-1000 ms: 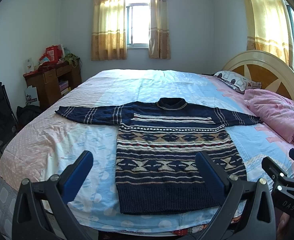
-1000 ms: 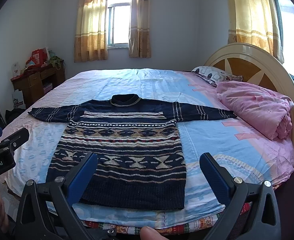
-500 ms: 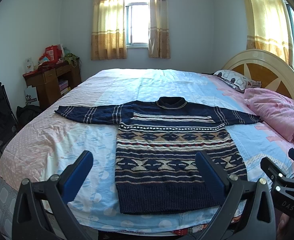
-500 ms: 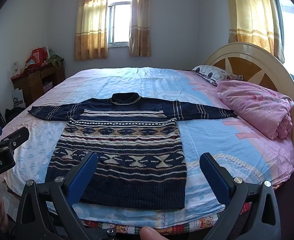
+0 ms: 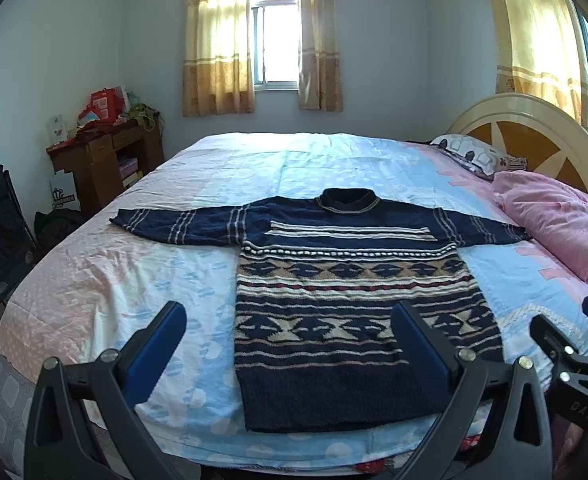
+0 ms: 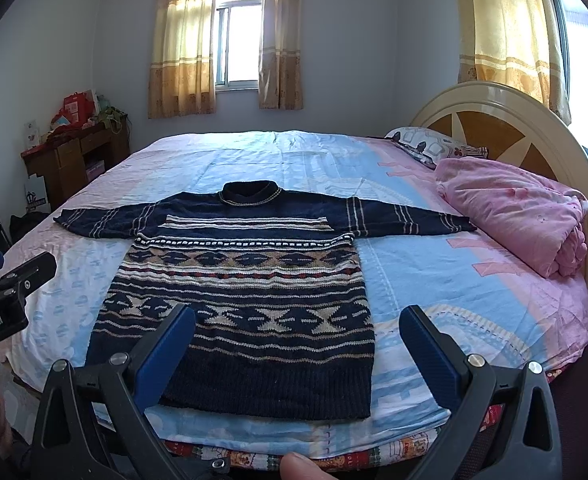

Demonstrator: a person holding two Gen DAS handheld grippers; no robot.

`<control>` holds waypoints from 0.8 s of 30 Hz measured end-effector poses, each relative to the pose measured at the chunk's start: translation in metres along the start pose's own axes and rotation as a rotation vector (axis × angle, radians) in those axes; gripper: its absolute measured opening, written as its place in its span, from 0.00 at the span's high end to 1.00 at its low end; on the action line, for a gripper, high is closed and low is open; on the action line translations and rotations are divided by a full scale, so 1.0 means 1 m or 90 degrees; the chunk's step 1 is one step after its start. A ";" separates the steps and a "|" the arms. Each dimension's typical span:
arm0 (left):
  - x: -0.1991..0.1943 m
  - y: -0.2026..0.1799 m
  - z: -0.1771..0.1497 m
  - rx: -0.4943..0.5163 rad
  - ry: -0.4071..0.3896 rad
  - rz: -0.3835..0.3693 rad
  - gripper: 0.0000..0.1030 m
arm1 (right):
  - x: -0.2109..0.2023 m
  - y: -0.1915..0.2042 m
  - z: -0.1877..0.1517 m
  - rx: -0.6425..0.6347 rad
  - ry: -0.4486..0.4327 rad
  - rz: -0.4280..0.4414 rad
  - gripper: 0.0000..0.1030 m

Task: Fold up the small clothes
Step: 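Move the right tool to the sweater's sleeve cuff and grasp it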

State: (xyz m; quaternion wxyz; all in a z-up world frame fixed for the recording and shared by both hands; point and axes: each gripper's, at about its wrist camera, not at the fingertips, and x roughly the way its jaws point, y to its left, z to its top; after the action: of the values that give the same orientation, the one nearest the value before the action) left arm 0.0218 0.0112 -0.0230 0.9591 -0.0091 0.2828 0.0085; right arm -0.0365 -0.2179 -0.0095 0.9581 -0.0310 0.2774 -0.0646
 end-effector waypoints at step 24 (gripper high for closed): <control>0.164 -0.003 0.047 0.104 0.042 0.052 0.00 | 0.181 -0.077 0.009 0.024 0.112 0.010 0.01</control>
State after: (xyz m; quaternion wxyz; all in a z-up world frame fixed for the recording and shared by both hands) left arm 0.1846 0.0114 -0.0723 0.9457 0.0803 0.3140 0.0239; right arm 0.1113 -0.3193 -0.0900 0.9310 -0.0049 0.3593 -0.0648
